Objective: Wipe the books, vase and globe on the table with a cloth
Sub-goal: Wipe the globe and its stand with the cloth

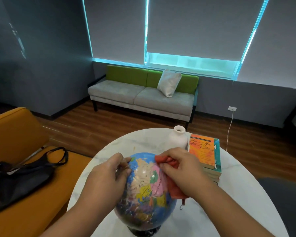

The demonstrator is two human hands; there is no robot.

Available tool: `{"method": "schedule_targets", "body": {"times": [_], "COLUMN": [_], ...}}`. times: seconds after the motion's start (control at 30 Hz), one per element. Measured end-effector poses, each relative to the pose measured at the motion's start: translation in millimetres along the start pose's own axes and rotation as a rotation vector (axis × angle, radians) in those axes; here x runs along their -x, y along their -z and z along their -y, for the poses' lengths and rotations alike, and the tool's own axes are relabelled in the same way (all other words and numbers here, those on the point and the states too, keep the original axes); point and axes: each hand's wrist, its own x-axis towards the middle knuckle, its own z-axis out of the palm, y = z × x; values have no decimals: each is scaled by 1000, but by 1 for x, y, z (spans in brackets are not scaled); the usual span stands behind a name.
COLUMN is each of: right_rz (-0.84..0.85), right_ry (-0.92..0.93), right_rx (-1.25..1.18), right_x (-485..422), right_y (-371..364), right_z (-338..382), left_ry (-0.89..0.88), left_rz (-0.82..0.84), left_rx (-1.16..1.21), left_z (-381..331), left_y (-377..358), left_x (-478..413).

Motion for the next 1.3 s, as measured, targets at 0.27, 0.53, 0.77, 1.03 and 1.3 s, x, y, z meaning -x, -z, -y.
{"method": "schedule_targets", "body": {"times": [0.27, 0.53, 0.77, 1.03, 1.3], "right_rz": [126, 186, 0, -132, -29], "right_ry": [212, 185, 94, -210, 236], "right_rx": [182, 295, 15, -72, 76], "right_x": [-3, -4, 11, 42, 47], "right_y": [-6, -14, -9, -7, -19], "right_z": [47, 48, 8, -44, 10], "left_ry": [-23, -13, 24, 5, -22], "left_rz": [-2, -4, 7, -8, -10], "left_rx": [-43, 62, 128, 45, 40], "left_z": [1, 6, 7, 7, 4], "left_y": [-1, 0, 2, 4, 1], "left_x": [2, -1, -3, -2, -1]}}
